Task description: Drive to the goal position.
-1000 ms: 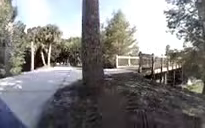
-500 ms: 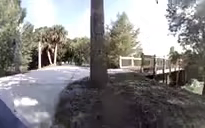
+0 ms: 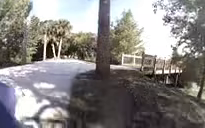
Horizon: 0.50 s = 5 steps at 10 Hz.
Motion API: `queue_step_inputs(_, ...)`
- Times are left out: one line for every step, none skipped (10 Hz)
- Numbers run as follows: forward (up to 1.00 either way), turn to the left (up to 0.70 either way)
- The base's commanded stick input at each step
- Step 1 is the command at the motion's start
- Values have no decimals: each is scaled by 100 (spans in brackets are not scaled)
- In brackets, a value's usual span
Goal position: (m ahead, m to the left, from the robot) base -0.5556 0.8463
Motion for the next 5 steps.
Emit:
queue_step_inputs(-45,0)
queue_step_inputs(0,0)
queue_step_inputs(0,0)
queue_step_inputs(0,45)
queue_step_inputs(0,45)
